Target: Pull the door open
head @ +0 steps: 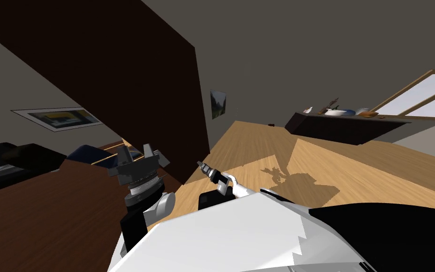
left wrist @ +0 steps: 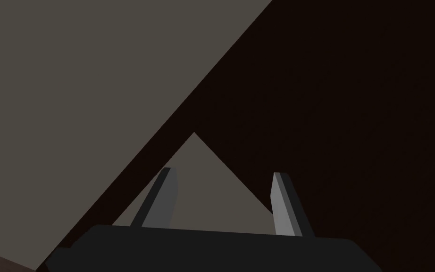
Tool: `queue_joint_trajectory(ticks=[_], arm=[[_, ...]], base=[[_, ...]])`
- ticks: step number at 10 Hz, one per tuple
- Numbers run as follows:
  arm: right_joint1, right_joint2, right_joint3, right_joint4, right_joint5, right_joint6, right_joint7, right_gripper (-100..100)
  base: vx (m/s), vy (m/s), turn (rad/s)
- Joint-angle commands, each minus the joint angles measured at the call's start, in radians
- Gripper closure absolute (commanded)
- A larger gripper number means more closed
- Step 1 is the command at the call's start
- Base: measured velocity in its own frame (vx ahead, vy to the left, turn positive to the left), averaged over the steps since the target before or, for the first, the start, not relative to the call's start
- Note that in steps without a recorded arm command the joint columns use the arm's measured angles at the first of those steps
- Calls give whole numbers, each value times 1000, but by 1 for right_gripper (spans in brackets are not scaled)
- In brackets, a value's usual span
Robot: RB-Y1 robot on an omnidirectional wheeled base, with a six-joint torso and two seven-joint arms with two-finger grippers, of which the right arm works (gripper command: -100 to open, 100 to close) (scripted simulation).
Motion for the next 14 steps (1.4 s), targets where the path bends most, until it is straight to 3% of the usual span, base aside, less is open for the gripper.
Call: queue_joint_trajectory(ticks=[1, 4, 6, 9, 14], arm=[[-8, 6, 10, 6, 0, 0, -6, -100], [-24, 19, 30, 19, 0, -2, -17, -100], [-28, 23, 35, 23, 1, -2, -20, -100], [-30, 25, 37, 24, 1, -3, -21, -100], [-42, 39, 52, 34, 1, -4, -30, -100]], base=[[46, 226, -69], [47, 234, -65], [10, 70, 162], [2, 18, -64], [37, 204, -74]])
